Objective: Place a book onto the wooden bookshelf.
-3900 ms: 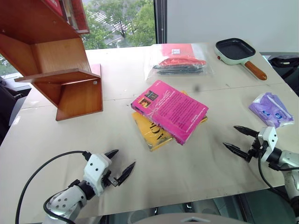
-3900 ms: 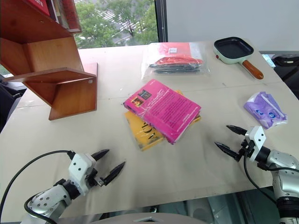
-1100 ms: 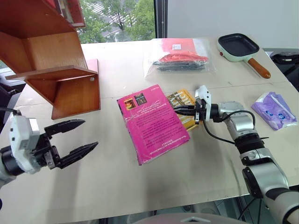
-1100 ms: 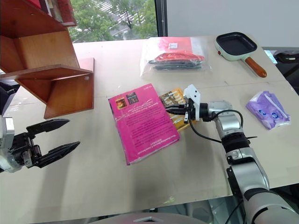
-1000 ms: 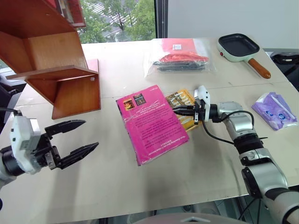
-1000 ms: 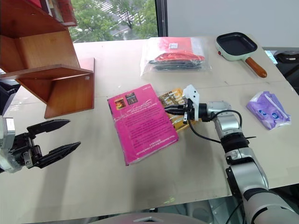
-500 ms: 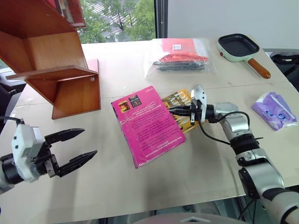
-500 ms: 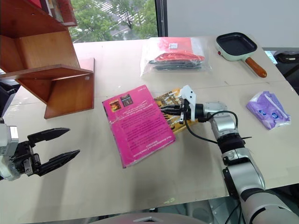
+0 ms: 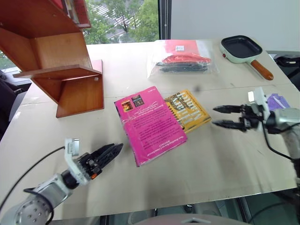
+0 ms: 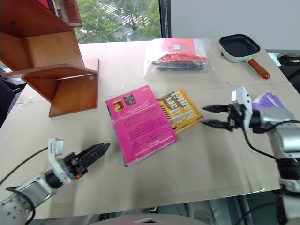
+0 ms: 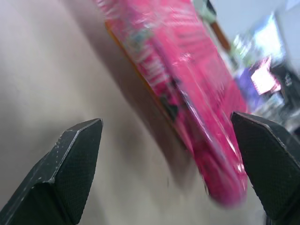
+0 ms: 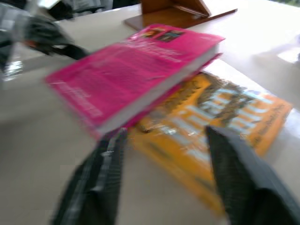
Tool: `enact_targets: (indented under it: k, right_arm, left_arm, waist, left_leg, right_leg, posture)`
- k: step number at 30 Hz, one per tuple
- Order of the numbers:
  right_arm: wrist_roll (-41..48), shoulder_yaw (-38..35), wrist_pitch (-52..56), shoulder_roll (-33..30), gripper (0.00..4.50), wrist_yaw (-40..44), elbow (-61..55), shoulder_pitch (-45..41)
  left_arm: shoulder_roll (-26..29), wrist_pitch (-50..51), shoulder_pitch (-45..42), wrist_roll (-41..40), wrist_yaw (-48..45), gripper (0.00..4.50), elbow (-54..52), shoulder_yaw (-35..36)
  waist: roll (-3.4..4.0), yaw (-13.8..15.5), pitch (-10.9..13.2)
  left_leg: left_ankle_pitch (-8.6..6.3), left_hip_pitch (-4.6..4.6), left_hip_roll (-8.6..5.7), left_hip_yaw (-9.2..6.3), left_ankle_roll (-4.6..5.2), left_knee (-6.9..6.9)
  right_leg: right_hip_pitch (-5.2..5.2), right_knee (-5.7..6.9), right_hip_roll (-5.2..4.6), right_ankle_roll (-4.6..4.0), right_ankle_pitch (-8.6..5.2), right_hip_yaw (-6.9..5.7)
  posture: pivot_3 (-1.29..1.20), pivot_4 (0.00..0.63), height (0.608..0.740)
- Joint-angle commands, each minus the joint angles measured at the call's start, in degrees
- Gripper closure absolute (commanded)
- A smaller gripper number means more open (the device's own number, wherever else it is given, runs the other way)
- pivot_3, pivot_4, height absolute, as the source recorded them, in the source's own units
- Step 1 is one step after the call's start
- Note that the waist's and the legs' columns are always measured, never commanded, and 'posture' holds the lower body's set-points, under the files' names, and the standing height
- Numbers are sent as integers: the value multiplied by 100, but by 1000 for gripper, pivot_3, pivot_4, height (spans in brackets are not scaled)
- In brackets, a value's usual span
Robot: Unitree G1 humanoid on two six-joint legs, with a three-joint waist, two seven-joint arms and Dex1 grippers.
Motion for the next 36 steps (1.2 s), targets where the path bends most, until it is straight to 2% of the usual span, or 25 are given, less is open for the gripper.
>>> enact_targets:
  k: [1, 6, 9, 16, 20, 23, 24, 25, 26, 30, 33, 36]
  right_arm:
    - [674, -644, 461, -376, 24, -11, -987, 495]
    - [1105, -1369, 731, -648, 24, -202, -1742, 1257]
    - [1405, -1786, 835, -637, 24, -345, -2087, 1644]
    - [1640, -1977, 814, -580, 24, -767, -2318, 1787]
    - [1664, -1992, 782, -600, 0, -877, -2338, 1810]
    - [1660, -1927, 764, -598, 0, -935, -2332, 1794]
    - [1652, -1892, 756, -587, 0, -960, -2333, 1785]
    - [1639, -1833, 740, -567, 0, -982, -2333, 1773]
    - [1635, -1795, 730, -558, 0, -995, -2330, 1763]
    - [1571, -1594, 632, -529, 0, -1008, -2264, 1673]
    - [1514, -1396, 545, -517, 0, -963, -2108, 1491]
    - [1475, -1200, 461, -476, 0, -896, -1847, 1246]
  left_arm:
    - [-1, 721, -467, -659, 356, 0, 783, -107]
    - [32, 1595, -1406, -1078, 577, 0, 2206, -250]
    - [71, 1981, -2118, -860, 281, 0, 2915, -627]
    - [-5, 2340, -3189, -169, -450, 0, 3698, -1413]
    - [43, 2360, -3511, 73, -793, 1303, 3774, -1526]
    - [91, 2473, -3538, 73, -924, 2863, 3589, -1419]
    - [105, 2513, -3516, 44, -937, 3197, 3502, -1360]
    - [119, 2577, -3465, -42, -908, 3782, 3383, -1244]
    - [121, 2629, -3433, -94, -883, 4138, 3306, -1155]
    - [67, 2789, -3185, -614, -578, 4187, 2796, -528]
    - [62, 2717, -2872, -1466, 34, 4187, 1938, 134]
    - [270, 2268, -2625, -1987, 555, 4187, 611, 557]
  waist:
    - [9, 7, -5]
    - [33, 98, -26]
    - [39, 187, -39]
    - [44, 204, -54]
    - [45, 218, -54]
    - [44, 215, -54]
    - [43, 215, -53]
    - [43, 215, -53]
    - [43, 206, -53]
    - [35, 131, -49]
    - [9, 84, -33]
    - [-6, 111, -24]
  left_leg:
    - [0, 8, -1, 1, 0, 2]
    - [1, 49, -8, 1, 3, 24]
    - [2, 62, -14, -1, 5, 24]
    - [2, 63, -15, 1, 4, 26]
    - [2, 54, -15, -1, 4, 26]
    - [2, 45, -15, -1, 4, 26]
    - [2, 42, -15, -3, 4, 26]
    - [2, 37, -14, -6, 4, 26]
    - [2, 33, -14, -9, 4, 26]
    - [3, 0, -12, -21, 2, 27]
    - [2, -9, -6, -22, -2, 26]
    - [1, -15, 1, -24, -4, 25]
  right_leg:
    - [10, 0, -1, 0, -1, 0]
    - [67, -2, 3, 3, -26, -27]
    - [82, -2, 15, 7, -30, -41]
    - [88, -4, 11, -16, -17, -40]
    - [83, -8, 4, -18, -18, -41]
    - [75, -8, -15, -18, -17, -40]
    - [72, -8, -16, -18, -17, -41]
    - [69, -8, -17, -18, -17, -41]
    - [66, -9, -18, -18, -17, -41]
    - [42, -14, -20, -17, -16, -35]
    - [28, -15, -21, -4, -9, -31]
    - [22, -17, -23, -14, -14, -33]
  posture:
    - [0, 150, 735]
    - [0, 150, 735]
    - [0, 150, 735]
    - [0, 150, 735]
    - [0, 150, 735]
    - [0, 150, 735]
    - [0, 150, 735]
    - [0, 150, 735]
    - [0, 150, 735]
    - [0, 150, 735]
    - [0, 150, 735]
    - [0, 150, 735]
